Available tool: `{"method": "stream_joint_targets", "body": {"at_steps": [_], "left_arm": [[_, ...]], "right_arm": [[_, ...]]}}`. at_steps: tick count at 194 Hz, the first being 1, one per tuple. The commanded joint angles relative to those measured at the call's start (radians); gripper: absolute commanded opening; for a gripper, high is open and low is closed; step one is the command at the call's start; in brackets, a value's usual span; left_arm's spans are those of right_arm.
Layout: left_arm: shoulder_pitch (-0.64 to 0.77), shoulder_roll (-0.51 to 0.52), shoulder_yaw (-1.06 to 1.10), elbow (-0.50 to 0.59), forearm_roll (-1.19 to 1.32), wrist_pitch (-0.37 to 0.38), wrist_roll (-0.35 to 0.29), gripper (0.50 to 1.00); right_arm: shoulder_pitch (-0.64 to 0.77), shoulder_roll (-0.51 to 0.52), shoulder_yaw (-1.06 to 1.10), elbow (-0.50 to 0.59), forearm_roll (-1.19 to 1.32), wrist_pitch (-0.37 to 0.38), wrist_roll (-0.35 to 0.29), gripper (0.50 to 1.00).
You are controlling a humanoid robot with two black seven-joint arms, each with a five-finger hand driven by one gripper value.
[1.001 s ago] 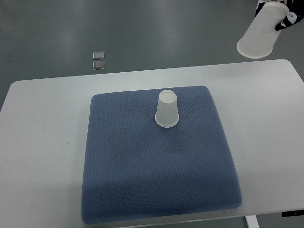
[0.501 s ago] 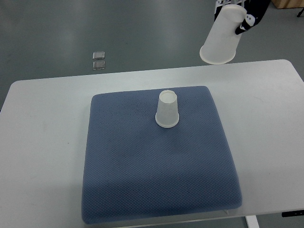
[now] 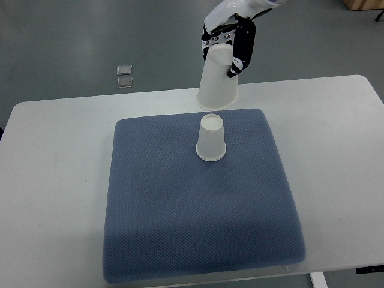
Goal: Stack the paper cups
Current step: 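Lift the cup with the right hand and carry it above the cup on the pad, then lower the held cup onto the upside-down cup on the pad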
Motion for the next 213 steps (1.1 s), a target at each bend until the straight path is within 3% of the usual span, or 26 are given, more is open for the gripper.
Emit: {"method": "stream_joint_targets", "body": {"at_steps": [1, 112, 213], "left_arm": [[0.0, 0.0, 0.0, 0.0, -0.001, 0.0, 0.0, 1.0], [0.0, 0.0, 0.0, 0.0, 0.0, 0.0, 0.0, 1.0], [0.0, 0.0, 0.0, 0.0, -0.001, 0.0, 0.0, 1.0]], "right_arm": [[-0.028, 0.029, -0.001, -0.011, 0.002, -0.033, 0.0, 0.609], [-0.191, 0.087, -0.008, -0.074, 0.001, -0.108, -0.002, 0.627], [-0.22, 0.094, -0.013, -0.09, -0.002, -0.125, -0.002, 0.641]]}}
